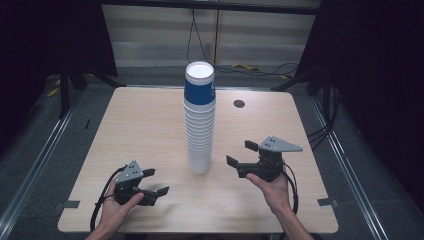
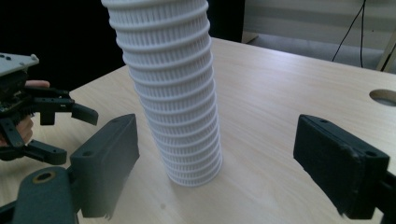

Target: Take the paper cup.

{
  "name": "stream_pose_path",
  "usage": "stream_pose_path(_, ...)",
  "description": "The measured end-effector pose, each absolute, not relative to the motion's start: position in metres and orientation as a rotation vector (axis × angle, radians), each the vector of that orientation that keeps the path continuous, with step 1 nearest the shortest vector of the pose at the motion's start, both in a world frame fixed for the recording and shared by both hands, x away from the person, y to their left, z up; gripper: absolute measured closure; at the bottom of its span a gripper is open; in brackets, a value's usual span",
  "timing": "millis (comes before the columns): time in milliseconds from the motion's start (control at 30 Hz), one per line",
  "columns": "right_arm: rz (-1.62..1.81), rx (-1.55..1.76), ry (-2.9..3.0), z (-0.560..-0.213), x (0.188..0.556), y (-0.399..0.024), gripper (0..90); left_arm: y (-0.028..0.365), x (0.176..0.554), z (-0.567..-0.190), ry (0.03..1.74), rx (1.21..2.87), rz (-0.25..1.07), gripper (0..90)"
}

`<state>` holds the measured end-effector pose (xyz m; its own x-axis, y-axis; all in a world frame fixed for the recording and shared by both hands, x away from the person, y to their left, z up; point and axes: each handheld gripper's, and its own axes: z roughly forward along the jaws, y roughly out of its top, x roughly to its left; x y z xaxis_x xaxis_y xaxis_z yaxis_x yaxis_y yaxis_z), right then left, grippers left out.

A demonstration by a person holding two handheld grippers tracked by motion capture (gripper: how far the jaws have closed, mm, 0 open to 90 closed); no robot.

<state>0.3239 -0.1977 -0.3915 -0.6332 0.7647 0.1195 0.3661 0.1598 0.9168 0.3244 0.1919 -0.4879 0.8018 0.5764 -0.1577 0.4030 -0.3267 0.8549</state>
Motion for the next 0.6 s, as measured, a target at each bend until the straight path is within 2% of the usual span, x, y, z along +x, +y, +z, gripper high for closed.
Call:
stream_pose_path(367, 1.503, 1.041, 2.067, -0.354, 0.336, -0.196, 14.4, 0.191, 0.324, -0.489, 0.737, 1.954, 0.18, 15.8)
stream_pose_path(600, 1.554, 1.017, 2.057, -0.342, 0.34, -0.195, 15.7, 0.189, 0.324, -0.49, 0.728, 1.972, 0.194, 15.8)
